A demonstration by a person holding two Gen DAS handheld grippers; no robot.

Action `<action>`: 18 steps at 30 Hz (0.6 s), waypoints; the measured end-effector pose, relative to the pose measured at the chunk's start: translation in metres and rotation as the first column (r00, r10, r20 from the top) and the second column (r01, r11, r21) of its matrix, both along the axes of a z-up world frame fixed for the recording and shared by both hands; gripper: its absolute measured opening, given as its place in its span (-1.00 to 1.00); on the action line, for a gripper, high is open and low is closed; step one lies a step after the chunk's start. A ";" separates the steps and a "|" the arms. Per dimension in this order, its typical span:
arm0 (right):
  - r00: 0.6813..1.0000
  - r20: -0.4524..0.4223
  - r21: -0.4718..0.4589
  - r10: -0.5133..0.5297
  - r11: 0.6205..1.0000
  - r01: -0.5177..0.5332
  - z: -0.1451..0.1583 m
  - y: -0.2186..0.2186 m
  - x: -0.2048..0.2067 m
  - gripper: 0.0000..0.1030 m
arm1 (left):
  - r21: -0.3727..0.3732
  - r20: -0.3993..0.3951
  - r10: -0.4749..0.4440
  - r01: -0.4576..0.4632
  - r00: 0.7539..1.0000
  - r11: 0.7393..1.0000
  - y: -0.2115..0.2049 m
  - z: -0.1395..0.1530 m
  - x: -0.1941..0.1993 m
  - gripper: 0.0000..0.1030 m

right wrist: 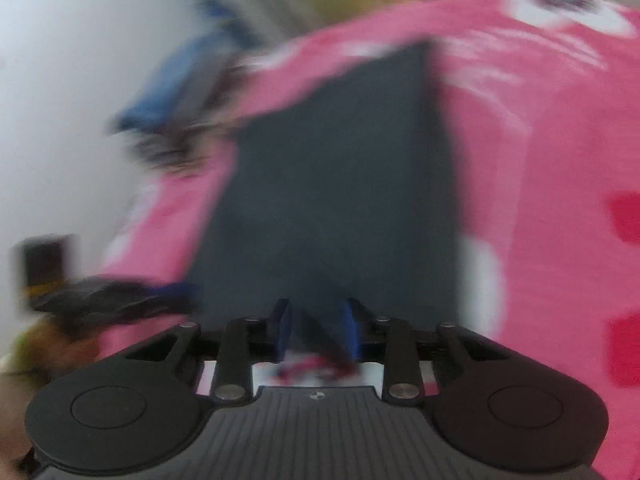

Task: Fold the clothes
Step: 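Lift the hem end with both grippers and fold it toward the waistband, then lay the folded hems down and open both grippers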

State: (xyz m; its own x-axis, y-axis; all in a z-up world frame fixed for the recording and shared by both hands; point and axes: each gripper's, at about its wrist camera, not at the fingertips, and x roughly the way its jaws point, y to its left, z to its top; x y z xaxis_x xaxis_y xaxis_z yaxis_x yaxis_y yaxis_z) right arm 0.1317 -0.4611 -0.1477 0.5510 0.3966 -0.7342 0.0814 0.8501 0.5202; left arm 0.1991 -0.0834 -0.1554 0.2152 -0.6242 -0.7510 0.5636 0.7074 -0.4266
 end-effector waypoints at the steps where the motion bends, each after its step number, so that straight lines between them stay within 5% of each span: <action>1: 0.992 -0.002 0.024 -0.126 0.992 0.126 -0.005 -0.020 -0.002 -0.65 | -0.007 -0.006 0.011 -0.011 1.000 1.000 0.005 0.000 -0.001 -0.38; 3: 0.936 0.038 0.110 -0.349 0.933 0.343 -0.003 -0.056 -0.021 -0.55 | -0.025 -0.022 0.033 -0.033 0.999 0.999 0.017 0.006 -0.003 -0.37; 6: 0.921 0.032 0.258 -0.389 0.893 0.368 -0.001 -0.072 -0.043 -0.32 | -0.058 -0.013 0.016 -0.017 1.000 0.998 0.023 0.018 -0.007 -0.36; 7: 0.933 0.034 0.226 -0.358 0.912 0.341 0.000 -0.065 -0.042 -0.03 | -0.057 -0.003 0.004 -0.004 1.000 0.998 0.022 0.019 -0.010 -0.34; 11: 0.973 0.033 0.094 -0.229 0.970 0.225 0.003 -0.040 -0.040 0.07 | 0.030 0.031 -0.024 0.023 0.999 0.999 0.001 0.008 -0.015 -0.33; 12: 0.980 0.030 0.061 -0.196 0.979 0.194 0.003 -0.034 -0.039 0.02 | 0.056 0.042 -0.025 0.023 0.999 0.998 -0.004 0.004 -0.015 -0.33; 16: 0.998 0.007 -0.071 -0.065 0.995 0.065 0.006 -0.009 -0.037 -0.73 | 0.065 0.044 0.003 -0.006 0.999 0.998 -0.007 -0.002 -0.013 -0.37; 18: 0.999 0.027 -0.137 -0.025 0.990 0.029 0.015 -0.003 -0.039 -0.83 | 0.061 0.035 0.009 -0.012 0.999 0.998 -0.004 -0.003 -0.011 -0.47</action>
